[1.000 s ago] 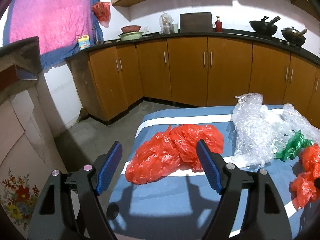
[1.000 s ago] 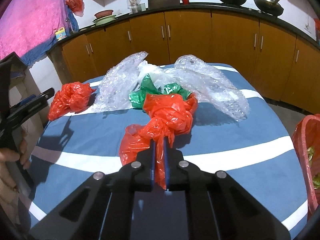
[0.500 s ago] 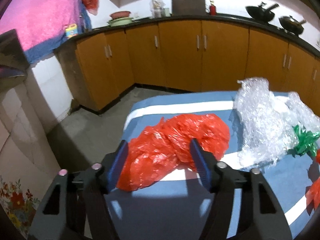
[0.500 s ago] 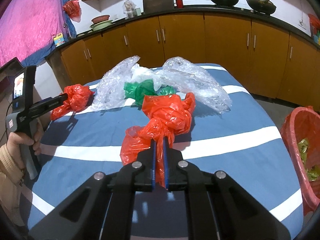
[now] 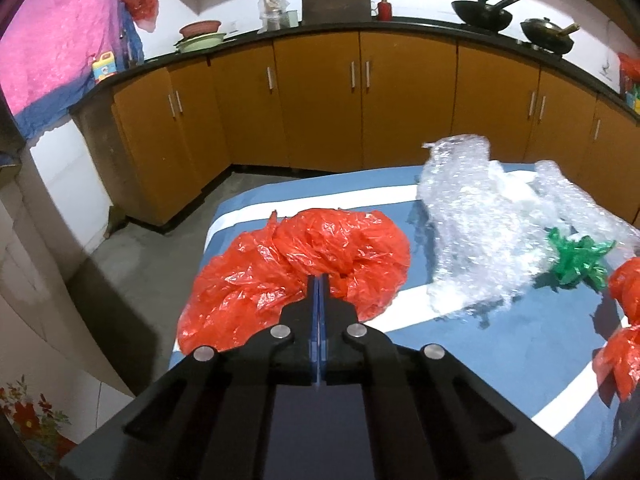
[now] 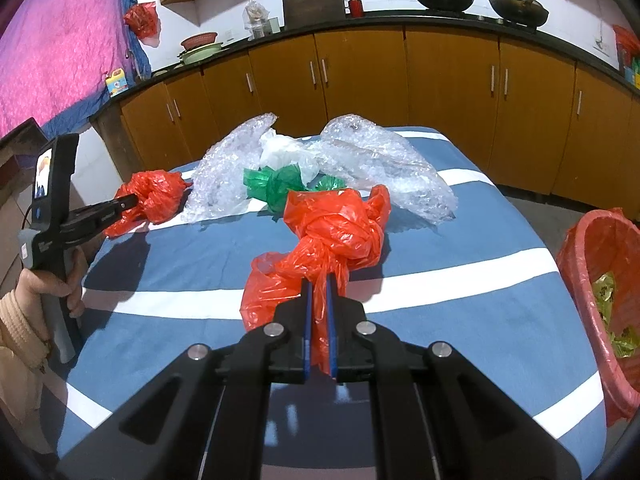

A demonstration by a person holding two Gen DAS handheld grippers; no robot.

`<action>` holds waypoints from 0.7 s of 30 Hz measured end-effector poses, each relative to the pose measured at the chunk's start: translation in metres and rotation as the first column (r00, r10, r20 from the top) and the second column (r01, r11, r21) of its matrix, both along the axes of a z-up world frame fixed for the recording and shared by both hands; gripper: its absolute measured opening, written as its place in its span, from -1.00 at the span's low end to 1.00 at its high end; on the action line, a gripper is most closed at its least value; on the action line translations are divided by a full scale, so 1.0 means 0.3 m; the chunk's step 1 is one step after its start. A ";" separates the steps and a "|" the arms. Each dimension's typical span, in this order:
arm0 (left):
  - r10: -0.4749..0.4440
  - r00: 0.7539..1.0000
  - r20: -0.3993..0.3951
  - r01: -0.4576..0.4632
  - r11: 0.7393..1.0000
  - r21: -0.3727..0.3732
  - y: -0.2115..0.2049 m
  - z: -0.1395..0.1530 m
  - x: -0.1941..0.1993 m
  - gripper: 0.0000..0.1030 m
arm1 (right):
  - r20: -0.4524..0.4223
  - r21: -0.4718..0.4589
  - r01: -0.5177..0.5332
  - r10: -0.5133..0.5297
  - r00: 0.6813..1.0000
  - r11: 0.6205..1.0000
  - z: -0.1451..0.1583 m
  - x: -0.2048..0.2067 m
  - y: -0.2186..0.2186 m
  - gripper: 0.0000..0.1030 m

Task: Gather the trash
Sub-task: 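Lift both red bags and carry them toward the wastebasket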

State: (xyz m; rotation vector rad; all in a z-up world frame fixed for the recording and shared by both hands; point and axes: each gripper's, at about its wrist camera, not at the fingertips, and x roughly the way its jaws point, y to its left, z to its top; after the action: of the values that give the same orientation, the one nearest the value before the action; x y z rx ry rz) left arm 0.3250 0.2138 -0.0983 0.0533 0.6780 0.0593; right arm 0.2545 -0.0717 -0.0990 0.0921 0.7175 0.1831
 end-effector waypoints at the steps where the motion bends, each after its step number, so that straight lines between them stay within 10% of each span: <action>1: -0.006 1.000 0.003 0.006 1.000 -0.005 -0.005 0.001 -0.007 -1.00 | 0.002 0.002 0.001 -0.001 1.000 1.000 0.003 -0.003 -0.003 -0.85; 21: -0.207 0.976 0.072 0.215 0.968 -0.132 -0.270 0.075 -0.191 -1.00 | 0.033 0.008 0.066 -0.066 0.997 0.998 0.052 -0.099 -0.118 -0.85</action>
State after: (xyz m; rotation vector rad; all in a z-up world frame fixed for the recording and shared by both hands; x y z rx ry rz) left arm 0.2677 0.1328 -0.0759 -0.0108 0.6137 -0.1914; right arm 0.2250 -0.1073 -0.0834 0.1187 0.6803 0.1239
